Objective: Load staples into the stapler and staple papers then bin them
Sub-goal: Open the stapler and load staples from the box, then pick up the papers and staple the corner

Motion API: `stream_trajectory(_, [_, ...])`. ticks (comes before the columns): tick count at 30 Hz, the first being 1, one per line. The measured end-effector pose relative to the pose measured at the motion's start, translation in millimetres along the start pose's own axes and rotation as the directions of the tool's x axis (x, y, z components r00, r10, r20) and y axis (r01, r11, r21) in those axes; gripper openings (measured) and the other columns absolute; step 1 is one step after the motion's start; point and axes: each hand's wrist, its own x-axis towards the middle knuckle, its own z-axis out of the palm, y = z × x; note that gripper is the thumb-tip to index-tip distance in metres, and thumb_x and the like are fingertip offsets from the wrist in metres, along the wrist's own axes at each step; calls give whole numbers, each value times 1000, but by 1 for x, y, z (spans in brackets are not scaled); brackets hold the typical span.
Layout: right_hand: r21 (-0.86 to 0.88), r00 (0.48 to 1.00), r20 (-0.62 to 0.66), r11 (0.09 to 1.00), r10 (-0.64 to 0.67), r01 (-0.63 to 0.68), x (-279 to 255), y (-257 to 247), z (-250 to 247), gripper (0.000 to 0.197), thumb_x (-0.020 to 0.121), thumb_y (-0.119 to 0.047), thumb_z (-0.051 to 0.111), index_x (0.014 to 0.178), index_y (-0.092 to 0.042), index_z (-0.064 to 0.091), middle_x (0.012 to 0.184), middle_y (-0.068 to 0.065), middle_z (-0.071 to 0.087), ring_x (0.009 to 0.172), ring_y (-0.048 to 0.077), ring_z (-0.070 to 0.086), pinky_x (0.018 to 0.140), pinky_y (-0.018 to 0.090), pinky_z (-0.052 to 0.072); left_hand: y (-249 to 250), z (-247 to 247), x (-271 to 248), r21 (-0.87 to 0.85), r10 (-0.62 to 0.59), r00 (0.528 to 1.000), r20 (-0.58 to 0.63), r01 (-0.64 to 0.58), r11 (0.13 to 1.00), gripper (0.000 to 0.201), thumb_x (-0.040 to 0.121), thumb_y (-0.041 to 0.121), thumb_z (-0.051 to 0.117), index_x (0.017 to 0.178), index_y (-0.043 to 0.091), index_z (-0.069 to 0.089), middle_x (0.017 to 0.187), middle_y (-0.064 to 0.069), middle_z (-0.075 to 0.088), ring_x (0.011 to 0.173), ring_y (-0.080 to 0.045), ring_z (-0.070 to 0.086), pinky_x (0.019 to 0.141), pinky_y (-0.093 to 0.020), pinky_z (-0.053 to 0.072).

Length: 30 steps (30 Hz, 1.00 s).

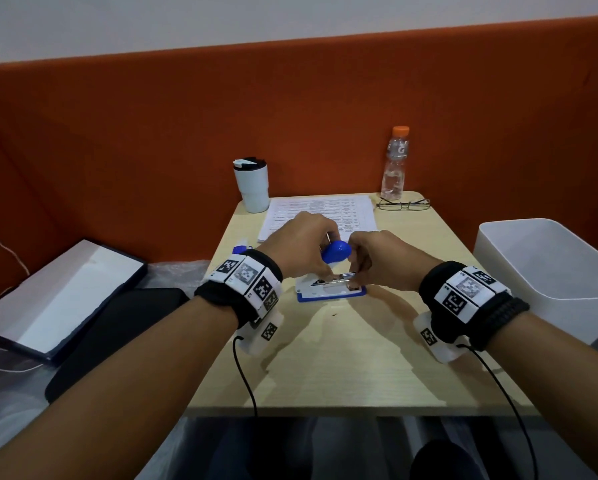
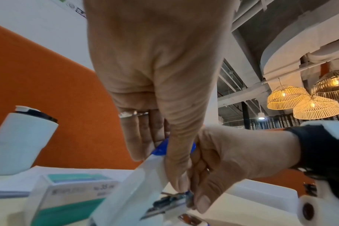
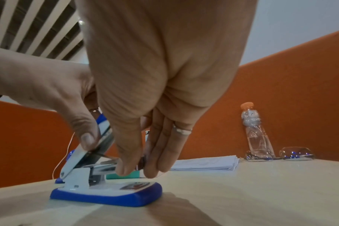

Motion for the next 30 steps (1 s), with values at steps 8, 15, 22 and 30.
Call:
stream_trajectory(8, [2,995,76,998,67,-67,1,12,0,44,79,-3,85,112,-19,60,90,-2,76,83,17,71,78,35,59,12,14,8,136,31,991,131,-49,989,53,64,27,96,113,27,76,89,9,67,87,-19,66,75,-34,57])
stream_trajectory(15, [-169,990,59,979,129,-118,25,27,-9,18,90,-7,73,99,-22,68,90,-7,65,91,20,64,74,26,48,9,22,16,171,5,990,138,-29,985,57,69,28,92,123,27,72,109,1,70,94,-22,65,82,-41,59])
stream_trajectory(22, [-360,979,33,917,200,-175,70,37,3,28,99,-22,66,124,-10,67,125,8,63,111,28,65,87,35,55,-6,23,33,111,-39,993,115,26,993,55,74,72,75,110,32,69,99,11,67,92,-15,63,75,-34,54])
stream_trajectory(30, [-471,982,69,873,177,-125,114,39,10,30,104,-12,56,133,-10,57,130,13,66,114,32,66,87,40,54,-29,24,66,167,-223,974,33,215,962,32,85,31,77,115,21,75,119,-6,68,106,-29,67,91,-40,58])
